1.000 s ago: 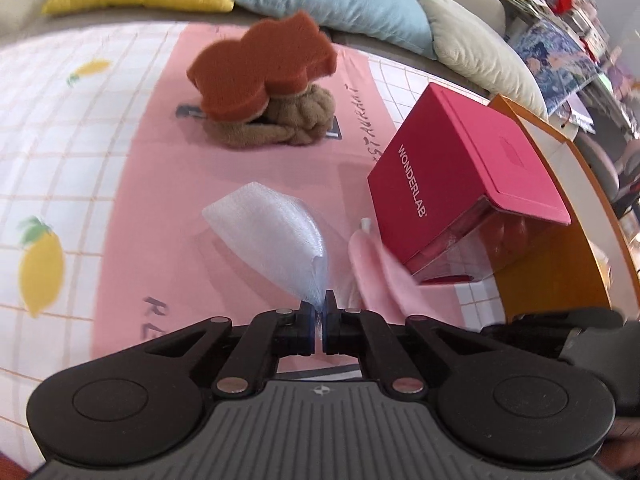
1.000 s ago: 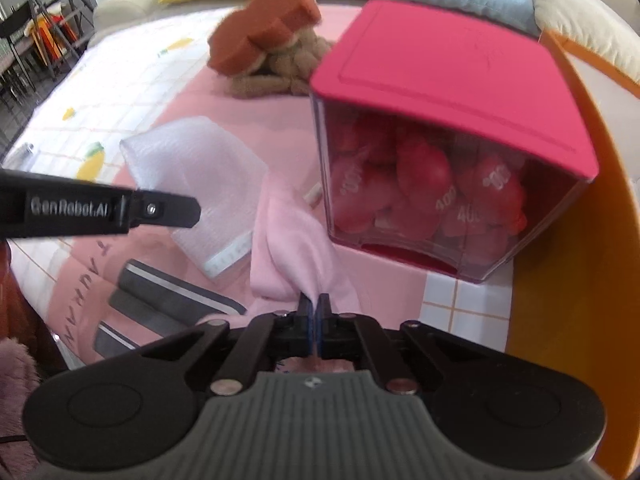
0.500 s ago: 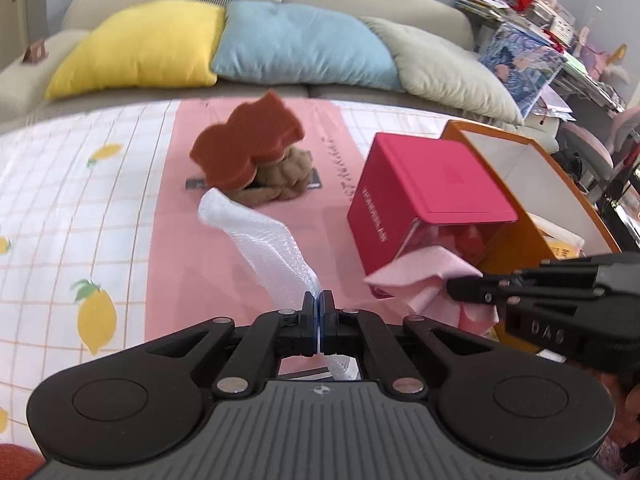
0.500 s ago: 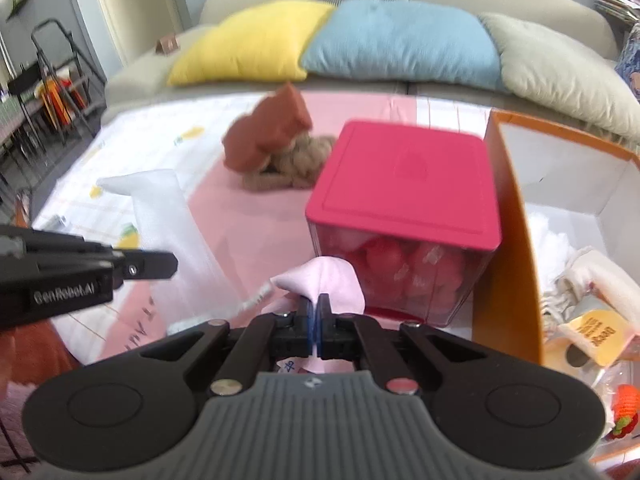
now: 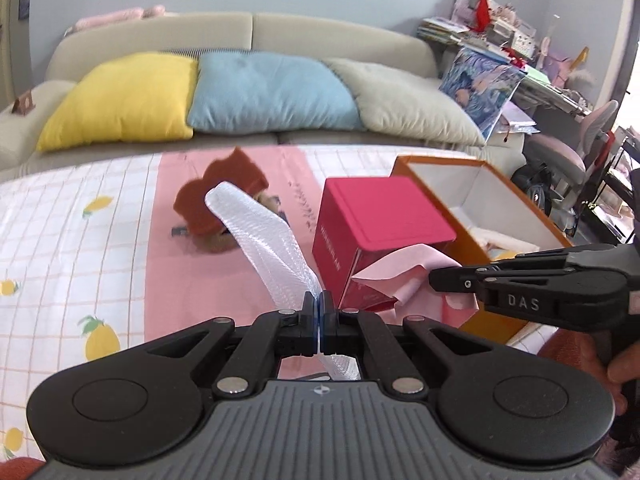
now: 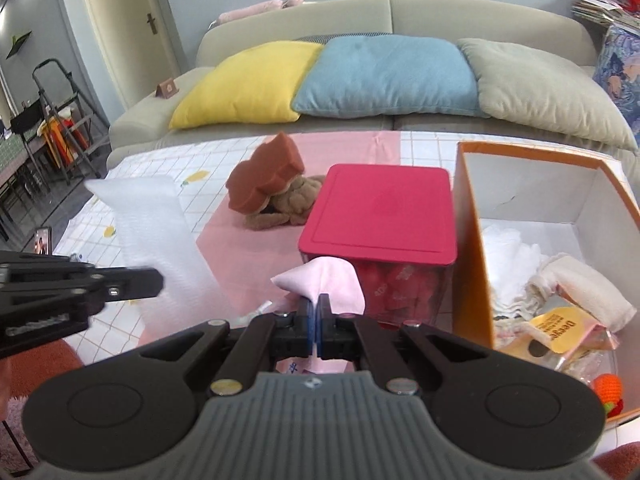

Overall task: Organize soft objects
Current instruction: 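Carry the mesh cloth and pink cloth into the white box and open both tools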

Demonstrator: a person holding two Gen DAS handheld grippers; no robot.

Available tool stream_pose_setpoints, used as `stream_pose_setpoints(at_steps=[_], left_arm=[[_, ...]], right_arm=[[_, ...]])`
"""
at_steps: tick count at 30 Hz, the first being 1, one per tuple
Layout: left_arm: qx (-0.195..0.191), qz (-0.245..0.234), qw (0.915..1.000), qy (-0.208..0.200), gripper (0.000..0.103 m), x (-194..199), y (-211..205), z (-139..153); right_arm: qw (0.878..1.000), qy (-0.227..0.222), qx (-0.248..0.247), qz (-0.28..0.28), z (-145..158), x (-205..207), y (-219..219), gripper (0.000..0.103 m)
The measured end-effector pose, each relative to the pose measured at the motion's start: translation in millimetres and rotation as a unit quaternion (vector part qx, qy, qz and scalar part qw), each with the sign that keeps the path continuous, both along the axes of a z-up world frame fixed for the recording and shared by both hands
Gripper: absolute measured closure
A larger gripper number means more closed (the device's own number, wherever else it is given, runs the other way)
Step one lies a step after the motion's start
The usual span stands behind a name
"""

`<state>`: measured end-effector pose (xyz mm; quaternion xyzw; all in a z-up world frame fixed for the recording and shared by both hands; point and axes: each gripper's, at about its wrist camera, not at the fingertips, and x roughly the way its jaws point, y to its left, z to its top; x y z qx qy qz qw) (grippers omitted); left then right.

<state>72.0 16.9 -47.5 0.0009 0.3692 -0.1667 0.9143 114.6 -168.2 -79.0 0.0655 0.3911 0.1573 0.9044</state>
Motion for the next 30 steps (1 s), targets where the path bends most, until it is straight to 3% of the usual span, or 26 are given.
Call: stream_pose_setpoints(at_steps=[8, 19, 23, 30], left_arm=[[-0.008, -0.023, 0.9991, -0.035, 0.103, -5, -14, 31], [-0.055, -0.133, 0.9883, -0.051, 0.103, 38, -90, 69], [-0.053, -0.175, 0.9814, -0.057, 0.103, 58, -128, 73], [-0.059, -0.206, 0.9766, -0.018, 0.103, 102, -181, 56]], right_arm=[[0.999, -0.032, 0.020, -0.029, 22, -9, -25, 0.103], [0.990, -0.075, 0.022, -0.117, 53, 13, -100, 0.103], [0.986, -0.084, 0.000, -0.143, 58, 30, -128, 0.103], [0.983, -0.069, -0.031, -0.169, 45, 68, -167, 0.103]])
